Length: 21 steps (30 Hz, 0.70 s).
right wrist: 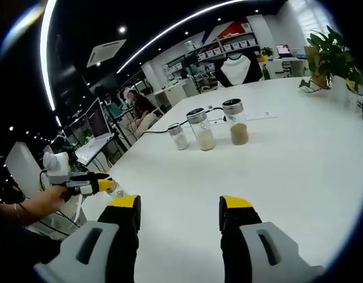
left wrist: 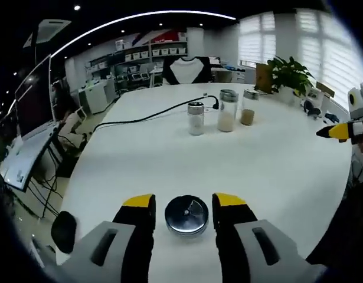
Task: Rotate the seasoning bottle until the label or dispensing opening points toward the visible target arrow and the bottle remains upright within the marked orientation range
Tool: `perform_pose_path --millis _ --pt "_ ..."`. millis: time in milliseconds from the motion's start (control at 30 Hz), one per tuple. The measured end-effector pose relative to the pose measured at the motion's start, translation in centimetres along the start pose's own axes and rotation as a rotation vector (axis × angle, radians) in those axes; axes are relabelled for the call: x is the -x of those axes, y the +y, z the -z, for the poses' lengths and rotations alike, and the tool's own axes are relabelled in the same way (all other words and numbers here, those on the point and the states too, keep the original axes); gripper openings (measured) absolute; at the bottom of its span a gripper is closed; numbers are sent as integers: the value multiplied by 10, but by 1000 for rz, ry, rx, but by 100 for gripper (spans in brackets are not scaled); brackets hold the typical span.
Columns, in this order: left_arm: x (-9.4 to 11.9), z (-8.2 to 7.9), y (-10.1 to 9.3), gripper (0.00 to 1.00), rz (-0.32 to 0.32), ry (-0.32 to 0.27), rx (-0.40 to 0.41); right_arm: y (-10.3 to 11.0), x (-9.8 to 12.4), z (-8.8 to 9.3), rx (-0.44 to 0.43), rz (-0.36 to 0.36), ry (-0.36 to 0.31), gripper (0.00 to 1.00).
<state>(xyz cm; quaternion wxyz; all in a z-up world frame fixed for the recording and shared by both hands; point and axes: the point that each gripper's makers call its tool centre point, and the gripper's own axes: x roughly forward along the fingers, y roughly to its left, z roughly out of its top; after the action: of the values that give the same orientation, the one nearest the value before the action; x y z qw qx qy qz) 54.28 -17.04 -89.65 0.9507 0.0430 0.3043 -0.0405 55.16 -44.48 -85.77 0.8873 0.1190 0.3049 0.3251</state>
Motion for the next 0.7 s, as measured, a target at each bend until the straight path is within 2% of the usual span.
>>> perform_pose_path --millis 67,100,133,233,300,367,400,433,500,700 --pt "1 0 13 40 -82 -15 26 0 0 0 -4 2 -2 51" --pt "0 -1 16 40 -97 -27 48 0 0 -1 -3 1 -3 51" --pt "-1 2 14 40 -79 -23 75 0 0 -1 1 0 -5 51" --pt "-2 5 15 40 -88 -17 67 0 0 -2 4 2 -9 50" --pt "-3 10 13 40 -86 12 71 0 0 -2 0 1 -7 50" --pt "0 20 10 40 -72 73 -23 -1 0 -1 1 1 -3 50" --pt "-1 20 15 42 -114 66 -22 -1 0 0 -1 0 -2 49" --pt "-2 19 14 42 -123 42 -4 -1 0 0 -11 -1 -3 49" --pt "-2 18 10 38 -114 26 23 -1 0 -1 -6 1 -5 49" --pt "-3 23 7 34 -95 52 18 -1 1 -2 -12 4 -11 48"
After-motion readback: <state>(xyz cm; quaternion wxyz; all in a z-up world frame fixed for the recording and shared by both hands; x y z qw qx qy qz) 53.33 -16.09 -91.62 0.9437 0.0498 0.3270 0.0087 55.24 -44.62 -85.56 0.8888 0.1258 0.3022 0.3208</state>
